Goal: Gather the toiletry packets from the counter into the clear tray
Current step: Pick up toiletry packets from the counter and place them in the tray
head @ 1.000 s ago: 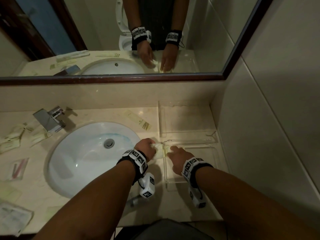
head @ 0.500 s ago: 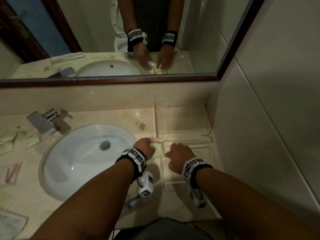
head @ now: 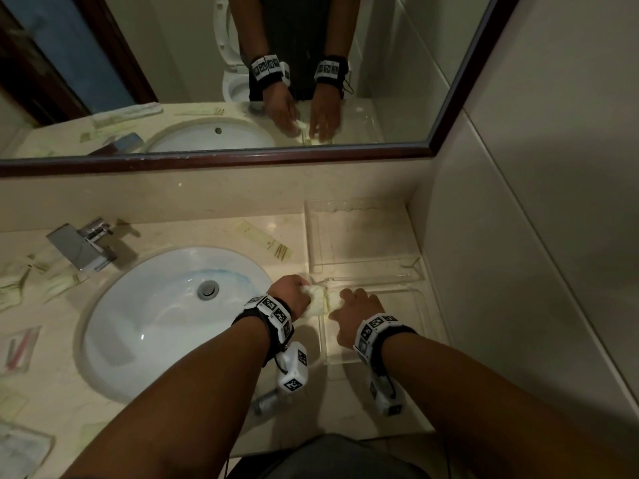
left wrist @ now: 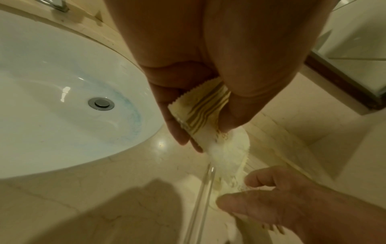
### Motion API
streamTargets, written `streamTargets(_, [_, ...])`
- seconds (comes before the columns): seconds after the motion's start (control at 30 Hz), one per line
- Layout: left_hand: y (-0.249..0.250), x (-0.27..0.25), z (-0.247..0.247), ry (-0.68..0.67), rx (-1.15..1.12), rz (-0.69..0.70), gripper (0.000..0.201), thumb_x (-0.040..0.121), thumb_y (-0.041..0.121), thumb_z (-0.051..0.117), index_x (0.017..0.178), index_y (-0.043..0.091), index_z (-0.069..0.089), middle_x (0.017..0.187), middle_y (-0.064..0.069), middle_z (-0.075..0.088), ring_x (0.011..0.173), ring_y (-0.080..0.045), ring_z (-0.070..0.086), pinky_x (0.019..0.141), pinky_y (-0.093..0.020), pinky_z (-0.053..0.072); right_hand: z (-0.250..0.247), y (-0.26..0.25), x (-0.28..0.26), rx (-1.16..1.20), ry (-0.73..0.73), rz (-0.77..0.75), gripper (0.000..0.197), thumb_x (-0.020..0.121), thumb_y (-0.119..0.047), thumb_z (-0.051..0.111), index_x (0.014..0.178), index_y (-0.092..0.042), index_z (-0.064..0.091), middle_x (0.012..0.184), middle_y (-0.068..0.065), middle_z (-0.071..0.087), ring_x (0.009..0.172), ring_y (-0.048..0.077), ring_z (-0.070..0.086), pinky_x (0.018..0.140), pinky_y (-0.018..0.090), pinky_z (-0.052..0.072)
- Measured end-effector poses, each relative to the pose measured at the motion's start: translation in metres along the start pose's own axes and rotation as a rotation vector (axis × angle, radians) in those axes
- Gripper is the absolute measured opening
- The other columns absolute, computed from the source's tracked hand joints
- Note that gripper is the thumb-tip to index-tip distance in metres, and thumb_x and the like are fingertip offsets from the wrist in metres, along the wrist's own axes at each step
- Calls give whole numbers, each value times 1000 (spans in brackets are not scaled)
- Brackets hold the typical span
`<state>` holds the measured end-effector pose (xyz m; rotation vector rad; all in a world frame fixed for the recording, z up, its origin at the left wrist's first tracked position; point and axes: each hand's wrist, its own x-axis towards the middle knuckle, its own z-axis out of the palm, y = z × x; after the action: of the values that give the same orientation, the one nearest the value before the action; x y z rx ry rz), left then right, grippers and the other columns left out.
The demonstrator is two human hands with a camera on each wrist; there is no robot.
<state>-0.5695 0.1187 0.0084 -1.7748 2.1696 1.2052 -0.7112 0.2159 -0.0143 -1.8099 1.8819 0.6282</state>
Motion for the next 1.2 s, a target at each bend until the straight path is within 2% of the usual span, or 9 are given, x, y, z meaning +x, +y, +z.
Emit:
streamTargets(0.1, [0, -1, 0, 1, -8, -1, 25, 89, 14, 57, 112, 19, 64, 106, -6, 69, 95, -24, 64, 74, -26, 50, 2, 4, 1, 88, -79, 8, 58, 85, -37, 62, 141, -39, 49, 159, 6, 12, 140, 33, 26, 112, 50, 32])
streamTargets(0.2, [0, -2, 1, 6, -6, 8, 26, 89, 14, 57, 113, 18, 64, 106, -6, 69, 96, -24, 64, 73, -24, 47, 5, 9, -2, 110, -160, 6, 70, 88, -38, 60, 152, -42, 31, 166, 2, -15, 152, 33, 3, 121, 50, 20])
streamTargets(0.4, [0, -4, 4, -3, -15, 18, 23, 88, 13, 56, 109, 17, 65, 104, -7, 69, 90, -23, 64, 70, -24, 49, 9, 18, -3, 133, -216, -26, 87, 86, -41, 67, 155, -44, 15, 163, -1, -26, 152, 33, -6, 121, 50, 18])
streamTargets(0.53, [0, -4, 5, 5, -22, 24, 19, 89, 13, 58, 107, 18, 63, 97, -3, 65, 85, -19, 58, 69, -23, 44, 11, 21, -2, 135, -172, -58, 86, 84, -43, 68, 155, -45, 19, 164, 0, -24, 152, 33, -6, 121, 51, 18])
streamTargets(0.67, [2, -3, 3, 2, -39, 16, 22, 89, 12, 57, 109, 17, 65, 100, -7, 68, 87, -22, 62, 70, -24, 48, 8, 25, -3, 159, -151, -52, 81, 85, -45, 65, 154, -45, 22, 165, 0, -21, 152, 30, -7, 122, 48, 15])
streamTargets(0.83, [7, -2, 1, 0, -39, 12, 25, 87, 10, 55, 109, 16, 66, 91, -5, 67, 81, -25, 65, 64, -26, 49, -5, 34, -11, 226, -26, -29, 75, 87, -46, 59, 153, -43, 24, 166, -3, -10, 153, 23, 2, 122, 42, 20])
streamTargets(1.03, [19, 0, 6, 0, -60, 5, 34, 88, 9, 56, 119, 18, 68, 106, -10, 71, 89, -28, 68, 65, -27, 52, -16, 40, -20, 330, 162, -59, 71, 88, -44, 59, 151, -42, 26, 165, -1, 12, 150, 23, 17, 120, 41, 24])
streamTargets(1.1, [24, 3, 8, -9, -64, 14, 38, 88, 6, 54, 122, 16, 66, 109, -9, 70, 87, -24, 66, 63, -25, 48, -19, 41, -22, 357, 170, -75, 68, 88, -43, 60, 149, -43, 30, 165, -1, 15, 149, 24, 19, 120, 41, 24])
streamTargets(1.2, [30, 5, 12, 19, -107, 0, 34, 88, 4, 51, 119, 15, 60, 98, -7, 65, 80, -23, 61, 62, -26, 49, -23, 43, -24, 385, 123, -77, 65, 87, -45, 59, 147, -47, 32, 165, -1, 15, 149, 23, 21, 119, 42, 24])
